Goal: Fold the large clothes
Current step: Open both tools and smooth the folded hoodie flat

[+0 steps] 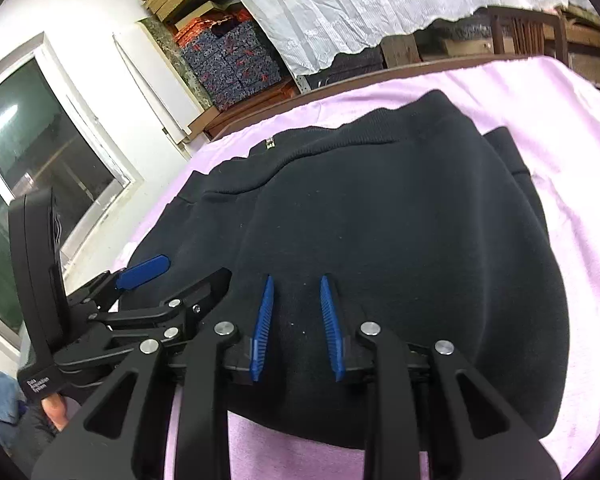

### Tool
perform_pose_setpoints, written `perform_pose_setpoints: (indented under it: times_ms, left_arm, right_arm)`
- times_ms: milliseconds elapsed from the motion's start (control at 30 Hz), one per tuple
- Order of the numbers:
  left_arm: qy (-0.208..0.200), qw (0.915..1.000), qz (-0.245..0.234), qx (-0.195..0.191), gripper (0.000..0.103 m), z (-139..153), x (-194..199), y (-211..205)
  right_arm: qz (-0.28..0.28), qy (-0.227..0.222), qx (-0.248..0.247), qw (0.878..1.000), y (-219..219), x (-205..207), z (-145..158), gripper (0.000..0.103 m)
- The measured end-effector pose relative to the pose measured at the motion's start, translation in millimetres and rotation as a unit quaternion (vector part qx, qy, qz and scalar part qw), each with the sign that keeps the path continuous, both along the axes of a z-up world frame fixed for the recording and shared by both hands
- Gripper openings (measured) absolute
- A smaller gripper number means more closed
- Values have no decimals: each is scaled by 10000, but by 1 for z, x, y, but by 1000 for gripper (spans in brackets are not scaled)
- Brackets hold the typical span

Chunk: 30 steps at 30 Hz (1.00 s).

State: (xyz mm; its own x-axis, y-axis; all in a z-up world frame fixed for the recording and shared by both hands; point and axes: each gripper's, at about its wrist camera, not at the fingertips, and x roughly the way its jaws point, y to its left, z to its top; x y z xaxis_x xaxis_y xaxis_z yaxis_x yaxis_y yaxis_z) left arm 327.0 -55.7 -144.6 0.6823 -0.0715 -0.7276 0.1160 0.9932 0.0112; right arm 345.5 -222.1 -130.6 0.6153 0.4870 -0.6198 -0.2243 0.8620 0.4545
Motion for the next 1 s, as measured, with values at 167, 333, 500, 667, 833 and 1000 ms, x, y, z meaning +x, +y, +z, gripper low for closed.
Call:
perform_pose_setpoints:
  times_ms: [167, 333, 500, 667, 833, 1000]
  left_arm:
    - [-25, 10000, 23, 25, 100, 2, -2, 1]
    - [48, 9999, 127, -26, 99, 11, -7, 5]
    - [-230, 9989, -30, -410, 99, 54, -7, 16]
    - [-29, 9987, -51, -507, 99, 48, 9, 17]
    - [233, 9995, -24, -191, 100, 6, 24, 7]
    - [249, 9994, -3, -220, 100, 3, 24, 9]
  right_arm:
    - [-131, 233, 341, 9991, -13, -5, 7, 34]
    - [-590, 33, 677, 9960, -48, -34, 30, 60]
    - [-963, 29, 981, 9905, -83, -59, 28, 67]
    - [-1316, 411, 1417, 9803, -111, -72, 7, 69]
    - [-1401, 570, 1643, 9748, -118, -76, -2, 69]
    - [-1436, 725, 1694, 9723, -118, -80, -9, 69]
